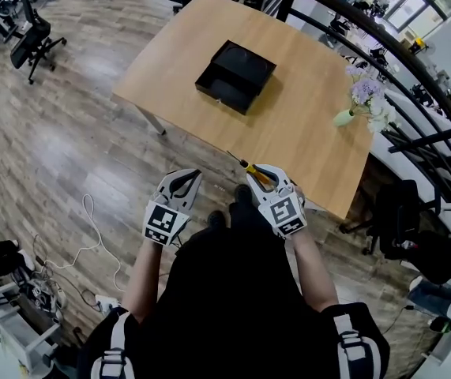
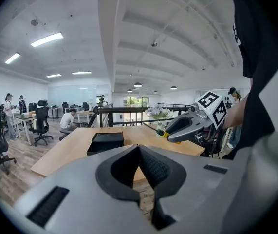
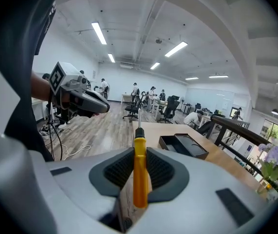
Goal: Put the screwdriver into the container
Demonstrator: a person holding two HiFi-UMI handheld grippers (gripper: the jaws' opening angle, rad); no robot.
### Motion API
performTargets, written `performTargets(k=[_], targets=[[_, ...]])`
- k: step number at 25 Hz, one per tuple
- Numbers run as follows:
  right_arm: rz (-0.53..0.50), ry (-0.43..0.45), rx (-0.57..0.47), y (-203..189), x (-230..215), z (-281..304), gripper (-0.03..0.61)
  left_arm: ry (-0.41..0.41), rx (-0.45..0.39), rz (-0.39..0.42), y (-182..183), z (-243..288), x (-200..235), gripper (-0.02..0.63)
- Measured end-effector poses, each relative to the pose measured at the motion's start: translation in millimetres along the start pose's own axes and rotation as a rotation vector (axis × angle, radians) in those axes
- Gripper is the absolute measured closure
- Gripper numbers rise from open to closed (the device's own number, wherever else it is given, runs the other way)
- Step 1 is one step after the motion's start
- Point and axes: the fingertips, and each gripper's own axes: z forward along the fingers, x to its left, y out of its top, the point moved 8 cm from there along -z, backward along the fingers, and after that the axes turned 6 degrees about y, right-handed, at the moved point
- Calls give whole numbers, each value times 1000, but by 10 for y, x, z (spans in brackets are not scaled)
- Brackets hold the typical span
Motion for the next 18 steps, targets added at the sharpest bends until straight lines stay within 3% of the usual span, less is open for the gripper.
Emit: performTargets(k=[10, 18], targets=[[-53, 63, -13, 99, -430, 236, 489, 47, -3, -1, 197, 331, 134, 591], [-39, 88, -22, 129, -867, 339, 489, 95, 7, -17, 325, 620, 206, 591]])
